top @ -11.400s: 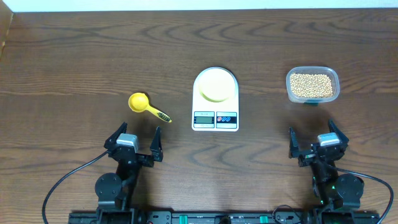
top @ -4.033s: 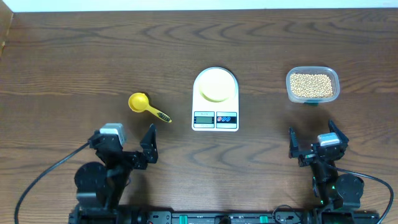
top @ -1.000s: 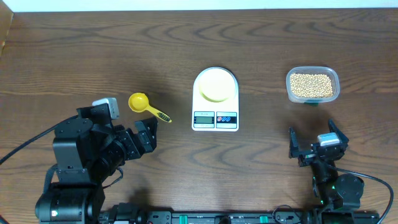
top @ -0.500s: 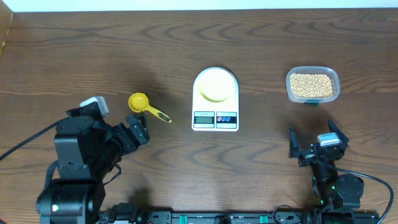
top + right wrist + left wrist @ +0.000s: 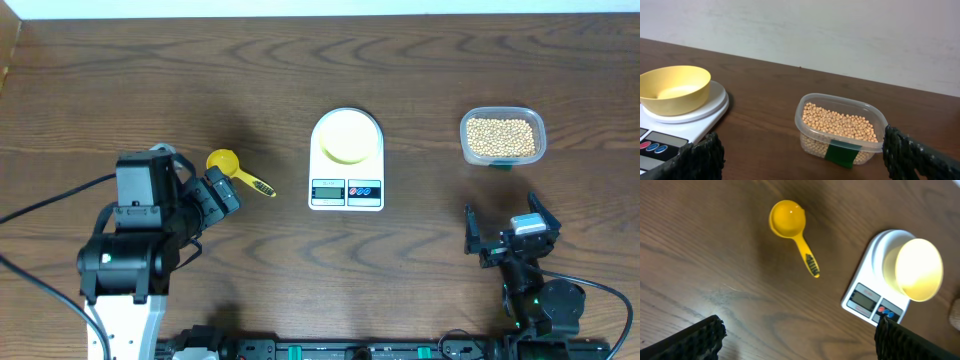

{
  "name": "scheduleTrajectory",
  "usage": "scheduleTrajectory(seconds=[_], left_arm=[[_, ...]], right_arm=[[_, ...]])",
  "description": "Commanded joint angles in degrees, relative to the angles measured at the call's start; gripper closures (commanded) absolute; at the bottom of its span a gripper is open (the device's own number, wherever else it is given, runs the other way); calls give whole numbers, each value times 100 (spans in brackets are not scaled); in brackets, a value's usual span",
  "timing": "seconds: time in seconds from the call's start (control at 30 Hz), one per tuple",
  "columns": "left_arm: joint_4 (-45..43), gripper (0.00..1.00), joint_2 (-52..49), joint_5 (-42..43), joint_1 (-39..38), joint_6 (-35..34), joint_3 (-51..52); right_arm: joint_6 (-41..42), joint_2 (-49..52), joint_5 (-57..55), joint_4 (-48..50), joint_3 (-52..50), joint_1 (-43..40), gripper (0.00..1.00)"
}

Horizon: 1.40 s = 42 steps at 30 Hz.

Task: Scoop item into bowl and weigh 50g on scale
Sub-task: 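Move the left gripper forward toward the yellow scoop's cup, then lower the left gripper over the scoop cup rim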

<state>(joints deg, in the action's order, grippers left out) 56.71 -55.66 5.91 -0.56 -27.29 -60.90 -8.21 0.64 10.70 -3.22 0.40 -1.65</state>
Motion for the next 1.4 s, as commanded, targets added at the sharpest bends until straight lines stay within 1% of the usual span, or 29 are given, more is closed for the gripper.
scheduleTrajectory(seconds=[0.0, 0.1, 0.27, 0.67, 0.77, 1.13, 1.27, 1.37], left_arm=[[31, 2, -116, -151, -13, -96, -146], [76, 2, -190, -195, -13, -168, -146], [459, 2, -232, -780, -11, -610, -146], [533, 2, -234, -876, -11, -605, -111], [494, 2, -286, -1060, -13, -608, -90], [341, 2, -1104, -1113, -13, -826, -83], [350, 2, -1349, -1113, -11, -1058, -83], [345, 2, -1443, -1113, -11, -1379, -83]], right_arm=[[-63, -15, 39, -28, -4, 15, 1], [-63, -15, 39, -28, -4, 15, 1], [-63, -15, 39, -28, -4, 15, 1], [-63, -13, 39, -28, -4, 15, 1], [-63, -13, 39, -28, -4, 15, 1], [-63, -15, 39, -28, -4, 15, 1], [-63, -13, 39, -28, -4, 15, 1], [-63, -13, 39, -28, -4, 15, 1]])
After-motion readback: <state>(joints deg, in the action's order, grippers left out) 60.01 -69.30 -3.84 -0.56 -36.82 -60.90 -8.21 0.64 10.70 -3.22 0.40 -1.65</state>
